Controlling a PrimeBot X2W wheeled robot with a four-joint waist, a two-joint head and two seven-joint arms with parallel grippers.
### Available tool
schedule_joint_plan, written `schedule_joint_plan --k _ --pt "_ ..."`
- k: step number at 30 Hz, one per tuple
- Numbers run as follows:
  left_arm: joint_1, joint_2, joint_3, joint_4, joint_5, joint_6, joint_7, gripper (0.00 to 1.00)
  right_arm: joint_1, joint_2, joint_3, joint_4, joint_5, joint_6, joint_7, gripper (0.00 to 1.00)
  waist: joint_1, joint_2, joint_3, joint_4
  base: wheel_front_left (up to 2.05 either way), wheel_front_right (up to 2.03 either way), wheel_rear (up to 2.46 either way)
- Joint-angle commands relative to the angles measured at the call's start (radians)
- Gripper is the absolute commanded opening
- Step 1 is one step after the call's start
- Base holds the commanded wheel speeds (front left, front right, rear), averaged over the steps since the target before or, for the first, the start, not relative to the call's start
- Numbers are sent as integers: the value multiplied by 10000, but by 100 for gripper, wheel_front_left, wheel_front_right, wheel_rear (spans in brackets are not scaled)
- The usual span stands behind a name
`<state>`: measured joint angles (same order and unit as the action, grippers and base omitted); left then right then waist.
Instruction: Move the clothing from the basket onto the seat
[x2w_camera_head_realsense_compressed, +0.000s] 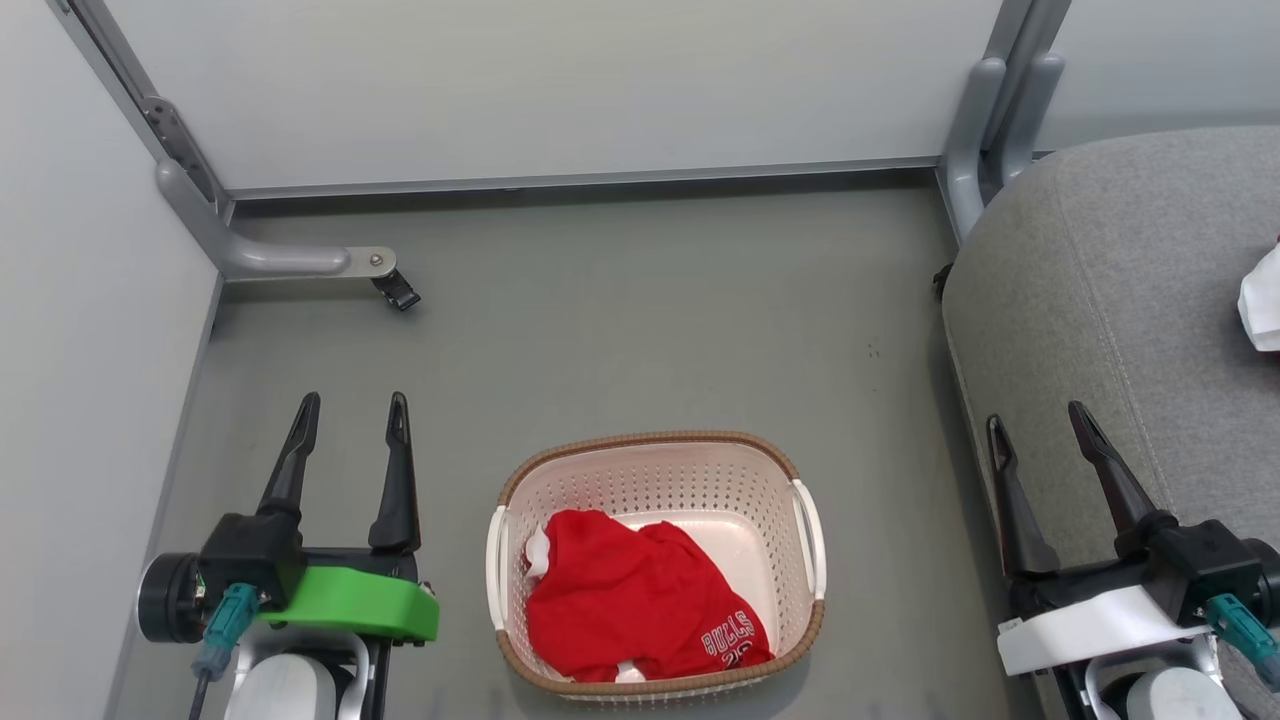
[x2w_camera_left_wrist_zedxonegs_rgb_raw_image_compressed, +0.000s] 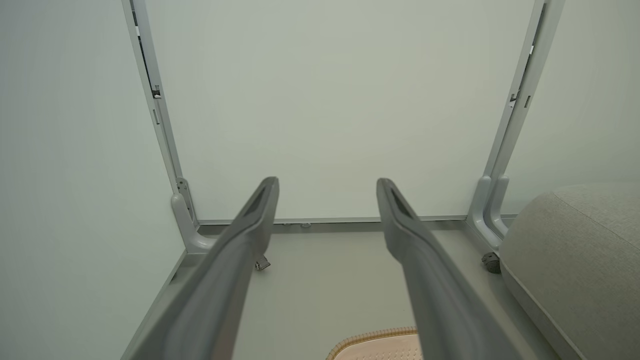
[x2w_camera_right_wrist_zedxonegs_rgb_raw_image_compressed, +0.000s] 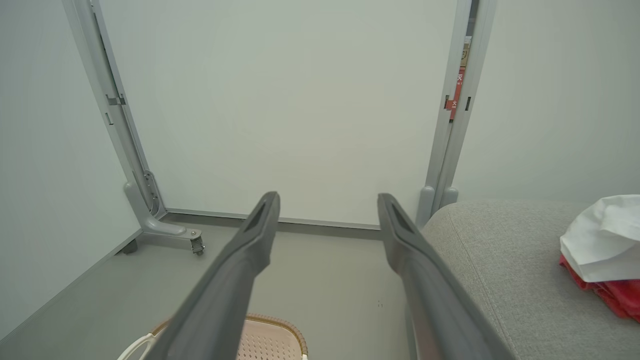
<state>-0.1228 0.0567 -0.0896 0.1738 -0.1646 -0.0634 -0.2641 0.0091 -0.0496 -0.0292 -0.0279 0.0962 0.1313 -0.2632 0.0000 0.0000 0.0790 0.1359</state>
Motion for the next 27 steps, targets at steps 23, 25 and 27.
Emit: schedule_joint_plan --k 23,25,27 --pt "-2331 671 -1241 2184 793 -636 -5 100 -1278 -22 523 18 -172 -10 -25 100 0 0 1233 -1092 0 0 0" --pt "-2789 821 -1557 2674 849 -666 -7 100 -1540 -21 643 -33 -197 -10 -25 100 0 0 1593 -1335 0 0 0" --pt "-3256 966 -1882 3231 841 -666 -5 100 -1838 -22 751 -90 -232 -10 -23 100 0 0 2009 -1582 0 0 0"
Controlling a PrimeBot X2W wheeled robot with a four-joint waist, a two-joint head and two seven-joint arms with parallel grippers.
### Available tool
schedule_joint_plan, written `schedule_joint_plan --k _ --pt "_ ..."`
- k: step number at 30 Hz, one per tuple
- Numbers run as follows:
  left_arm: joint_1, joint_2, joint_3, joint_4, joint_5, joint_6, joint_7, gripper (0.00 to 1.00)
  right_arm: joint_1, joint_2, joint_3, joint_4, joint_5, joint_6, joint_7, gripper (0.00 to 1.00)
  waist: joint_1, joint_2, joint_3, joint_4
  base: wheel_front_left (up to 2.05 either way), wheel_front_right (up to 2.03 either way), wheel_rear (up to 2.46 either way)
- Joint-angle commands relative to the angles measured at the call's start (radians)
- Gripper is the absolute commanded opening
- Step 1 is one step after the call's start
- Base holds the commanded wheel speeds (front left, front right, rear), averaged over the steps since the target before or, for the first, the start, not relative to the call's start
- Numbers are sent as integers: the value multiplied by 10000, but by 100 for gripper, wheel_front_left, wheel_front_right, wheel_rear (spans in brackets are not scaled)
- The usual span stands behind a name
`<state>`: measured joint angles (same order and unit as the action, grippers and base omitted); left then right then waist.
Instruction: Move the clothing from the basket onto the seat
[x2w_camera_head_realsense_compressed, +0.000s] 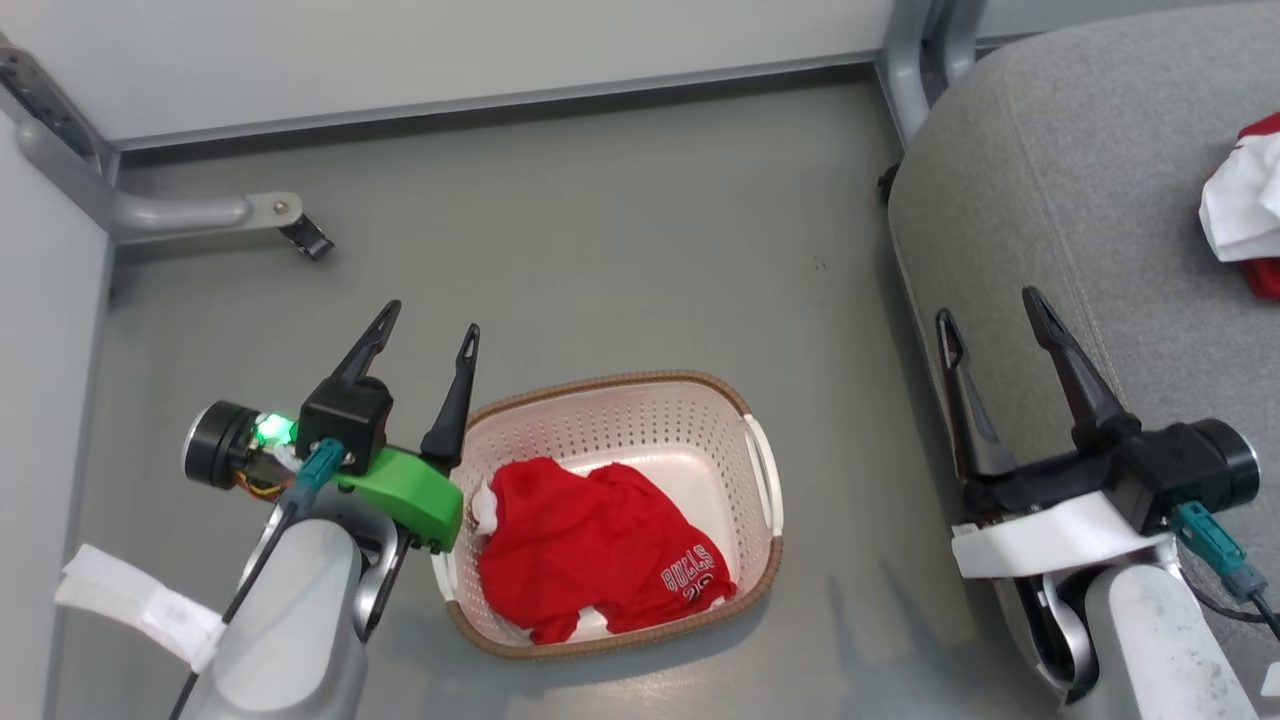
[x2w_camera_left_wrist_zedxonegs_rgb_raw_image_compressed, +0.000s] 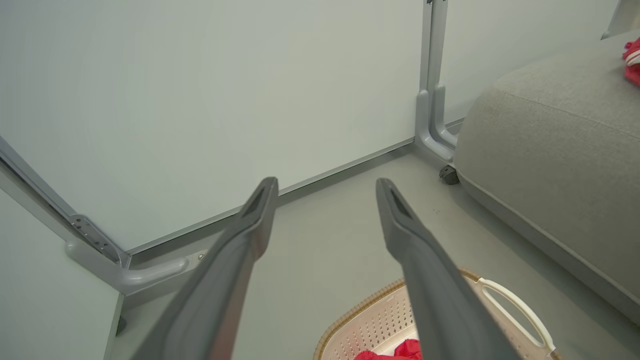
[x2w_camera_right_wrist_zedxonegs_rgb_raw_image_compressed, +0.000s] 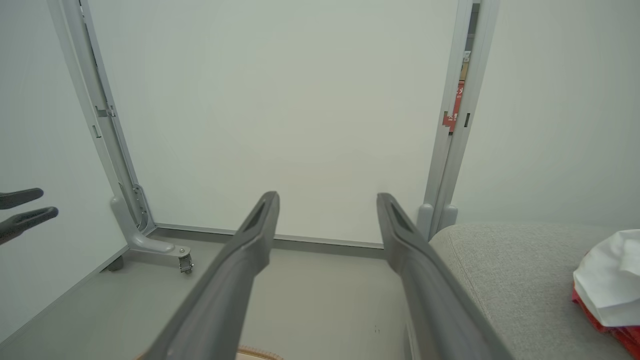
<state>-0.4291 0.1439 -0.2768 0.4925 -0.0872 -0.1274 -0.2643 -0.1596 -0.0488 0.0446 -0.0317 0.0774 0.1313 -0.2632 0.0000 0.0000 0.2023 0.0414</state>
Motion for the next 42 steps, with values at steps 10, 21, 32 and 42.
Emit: schedule_joint_plan --k 10,21,32,42 --pt "-2394 887 -2338 2815 -317 -33 2 100 -1578 -27 481 -375 -122 -10 -24 100 0 0 2803 -1731 0 0 0" --pt "-4323 1611 -4761 4984 -693 -32 285 100 -2971 -23 1207 -721 38 -9 -24 100 0 0 4751 -2697 0 0 0" --pt "-5577 1970 -7076 6407 -1245 -33 1068 100 -3529 -22 1396 -1056 147 -10 -24 100 0 0 6176 -3106 0 0 0" --pt "-6401 2021 -8627 7248 -1402 -34 2249 100 -3696 -23 1319 -1400 42 -10 -24 100 0 0 7143 -3188 0 0 0"
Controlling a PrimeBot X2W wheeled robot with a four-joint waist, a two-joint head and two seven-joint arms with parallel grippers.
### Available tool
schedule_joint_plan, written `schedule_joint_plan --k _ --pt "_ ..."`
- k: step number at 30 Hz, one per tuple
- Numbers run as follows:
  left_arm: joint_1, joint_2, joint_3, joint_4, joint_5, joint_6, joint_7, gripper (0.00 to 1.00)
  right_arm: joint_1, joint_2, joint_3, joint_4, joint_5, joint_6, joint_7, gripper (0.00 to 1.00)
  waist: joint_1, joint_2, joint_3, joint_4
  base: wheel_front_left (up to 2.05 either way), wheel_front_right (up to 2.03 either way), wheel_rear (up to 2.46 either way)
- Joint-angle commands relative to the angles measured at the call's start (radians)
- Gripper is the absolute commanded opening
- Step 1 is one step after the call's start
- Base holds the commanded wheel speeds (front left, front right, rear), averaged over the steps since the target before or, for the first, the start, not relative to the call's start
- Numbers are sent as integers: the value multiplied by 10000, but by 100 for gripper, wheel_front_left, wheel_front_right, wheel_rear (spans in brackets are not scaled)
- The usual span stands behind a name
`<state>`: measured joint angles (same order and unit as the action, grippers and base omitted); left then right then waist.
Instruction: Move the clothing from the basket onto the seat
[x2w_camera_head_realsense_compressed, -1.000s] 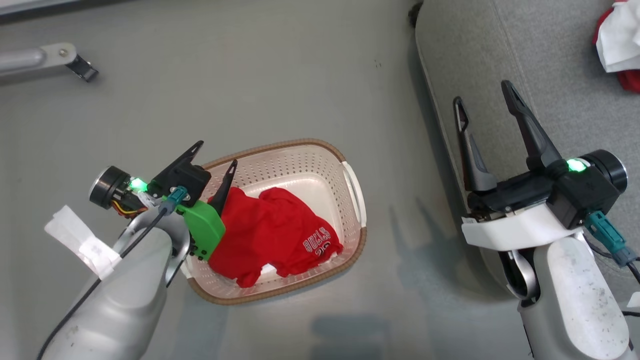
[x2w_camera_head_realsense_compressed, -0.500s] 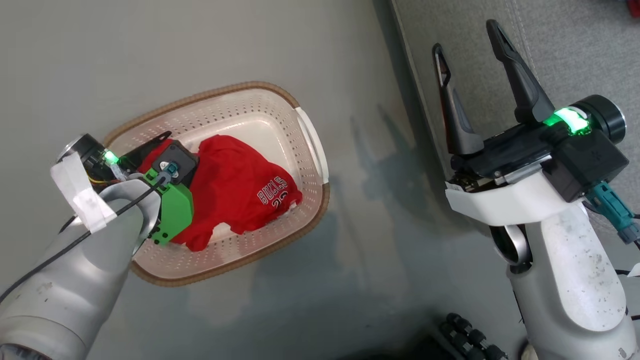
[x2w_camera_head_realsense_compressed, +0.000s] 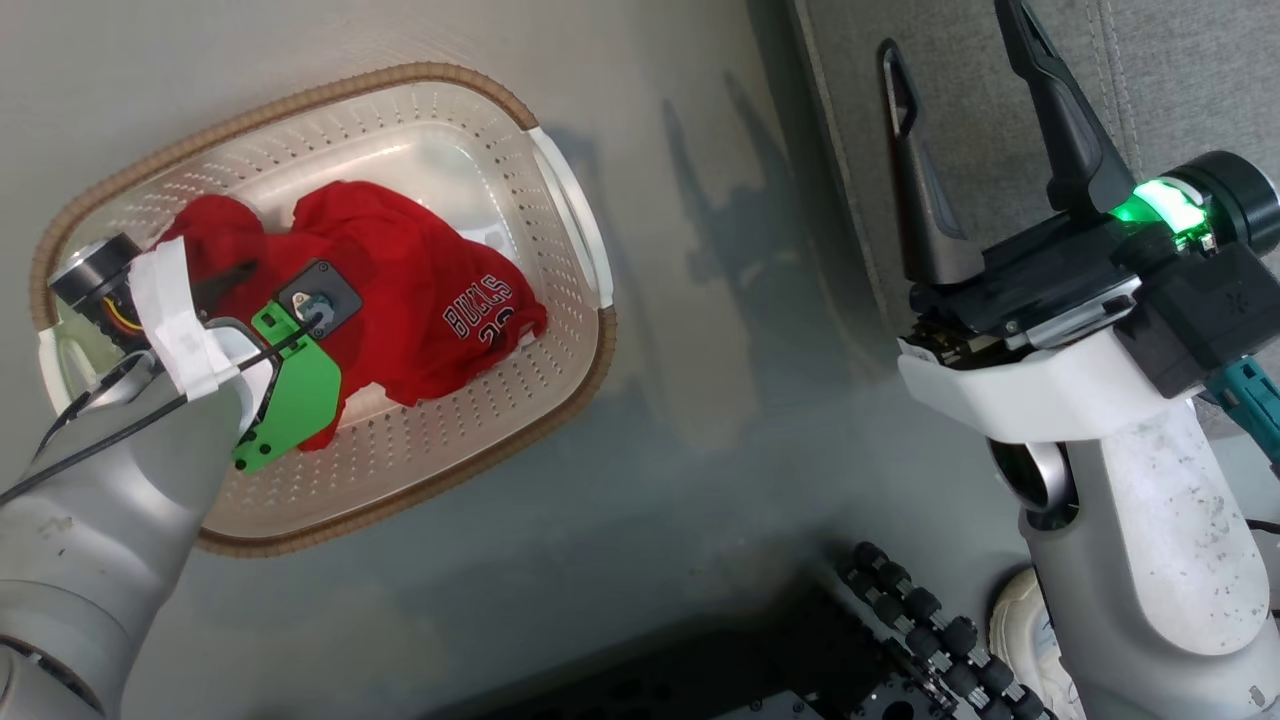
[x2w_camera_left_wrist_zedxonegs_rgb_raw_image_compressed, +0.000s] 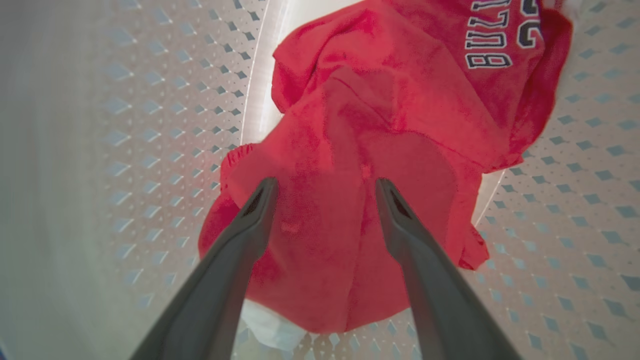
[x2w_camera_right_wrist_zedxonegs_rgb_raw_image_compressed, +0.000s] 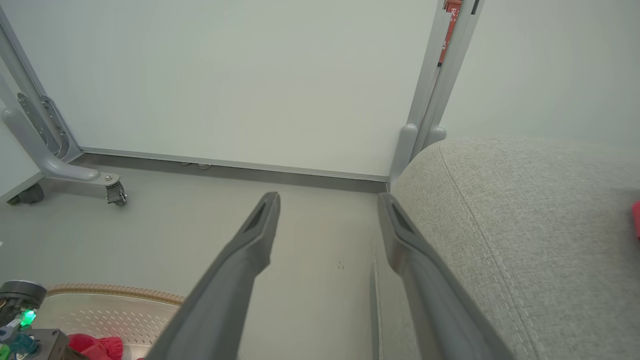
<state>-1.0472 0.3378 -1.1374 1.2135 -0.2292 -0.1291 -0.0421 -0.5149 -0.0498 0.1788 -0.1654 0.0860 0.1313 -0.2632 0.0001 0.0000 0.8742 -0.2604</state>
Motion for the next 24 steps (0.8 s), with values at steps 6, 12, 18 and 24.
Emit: schedule_joint_plan --k 6,12,18,24 --pt "-652 97 -564 353 10 -17 596 100 -61 -14 -112 -278 -165 -10 -24 100 -1 0 923 -195 0 0 0" --pt "-889 15 -813 521 -138 -17 1170 100 49 -14 -234 -435 -264 -10 -24 100 -1 0 1332 -195 0 0 0" --pt "-951 -108 -970 585 -263 -17 1212 100 112 -13 -335 -580 -270 -10 -24 100 -1 0 1631 -177 0 0 0" --pt "-976 -217 -1055 652 -391 -17 1311 100 172 -13 -368 -684 -366 -10 -24 100 -1 0 1801 -156 0 0 0"
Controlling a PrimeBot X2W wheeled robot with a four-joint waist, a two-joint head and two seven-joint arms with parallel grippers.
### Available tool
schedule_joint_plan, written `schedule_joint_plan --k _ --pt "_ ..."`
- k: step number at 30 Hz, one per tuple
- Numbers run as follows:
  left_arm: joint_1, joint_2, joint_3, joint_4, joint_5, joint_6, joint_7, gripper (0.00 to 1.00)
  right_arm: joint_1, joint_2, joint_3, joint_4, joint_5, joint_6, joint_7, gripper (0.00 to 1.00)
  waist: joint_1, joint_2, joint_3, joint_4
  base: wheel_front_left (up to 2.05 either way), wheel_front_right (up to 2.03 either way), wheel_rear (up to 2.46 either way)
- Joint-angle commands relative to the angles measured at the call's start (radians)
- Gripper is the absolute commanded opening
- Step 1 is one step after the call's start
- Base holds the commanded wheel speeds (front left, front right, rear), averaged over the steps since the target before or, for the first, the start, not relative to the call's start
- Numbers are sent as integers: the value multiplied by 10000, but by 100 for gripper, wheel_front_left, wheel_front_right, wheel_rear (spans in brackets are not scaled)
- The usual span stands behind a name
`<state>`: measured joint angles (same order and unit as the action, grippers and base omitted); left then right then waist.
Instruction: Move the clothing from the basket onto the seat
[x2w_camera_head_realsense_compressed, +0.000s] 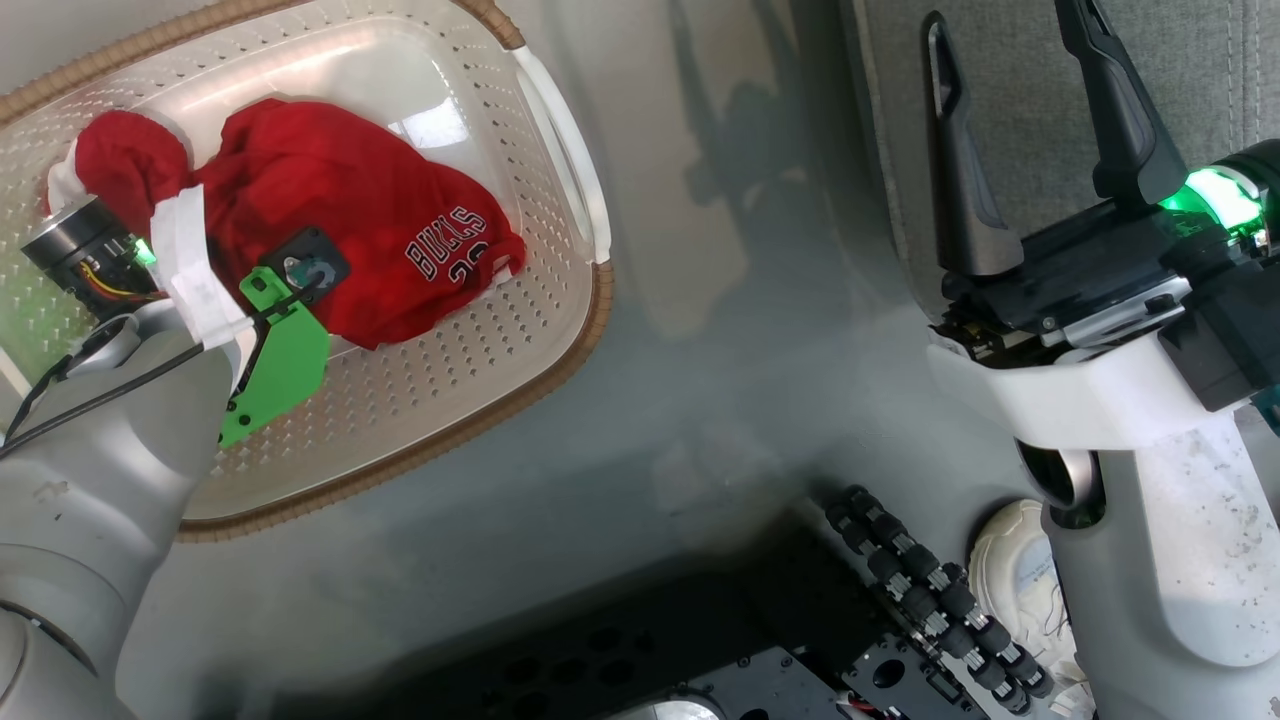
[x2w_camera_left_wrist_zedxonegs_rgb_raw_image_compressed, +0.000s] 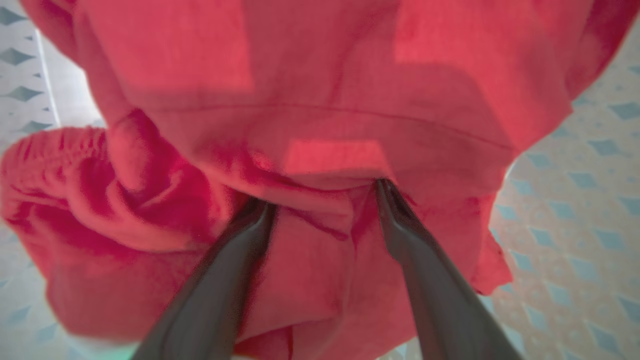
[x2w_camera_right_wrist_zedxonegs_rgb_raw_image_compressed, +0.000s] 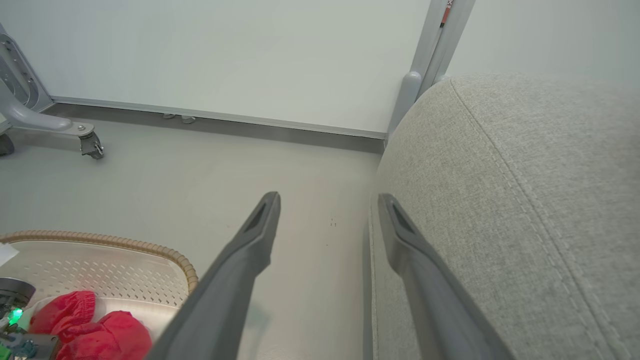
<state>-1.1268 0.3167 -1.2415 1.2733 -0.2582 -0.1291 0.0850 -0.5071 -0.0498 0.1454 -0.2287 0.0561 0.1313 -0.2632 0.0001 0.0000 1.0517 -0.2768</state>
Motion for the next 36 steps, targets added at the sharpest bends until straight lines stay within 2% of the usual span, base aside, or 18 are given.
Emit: schedule_joint_plan --k 1,2,3,4,19,36 --pt "-192 -13 -14 63 -121 -17 76 100 94 -13 -44 -59 -68 -10 -24 100 -1 0 41 13 0 0 0" --pt "-205 -40 -14 72 -154 -8 84 94 89 -13 -52 -69 -81 -10 -24 100 -1 0 53 18 0 0 0" --pt "-214 -78 11 73 -197 31 26 39 91 -13 -56 -83 -93 -10 -24 100 -1 0 61 22 0 0 0" --pt "-217 -114 12 78 -184 59 10 0 93 -13 -54 -88 -112 -10 -24 100 -1 0 64 28 0 0 0" --pt "-228 -734 258 115 -675 109 -555 0 -36 -15 -155 115 -168 -10 -24 100 -1 0 -646 355 0 0 0" --pt "849 -1876 506 -199 -1653 -13 -2875 0 638 -52 -569 887 -553 -10 -24 100 -1 0 -3479 1728 0 0 0"
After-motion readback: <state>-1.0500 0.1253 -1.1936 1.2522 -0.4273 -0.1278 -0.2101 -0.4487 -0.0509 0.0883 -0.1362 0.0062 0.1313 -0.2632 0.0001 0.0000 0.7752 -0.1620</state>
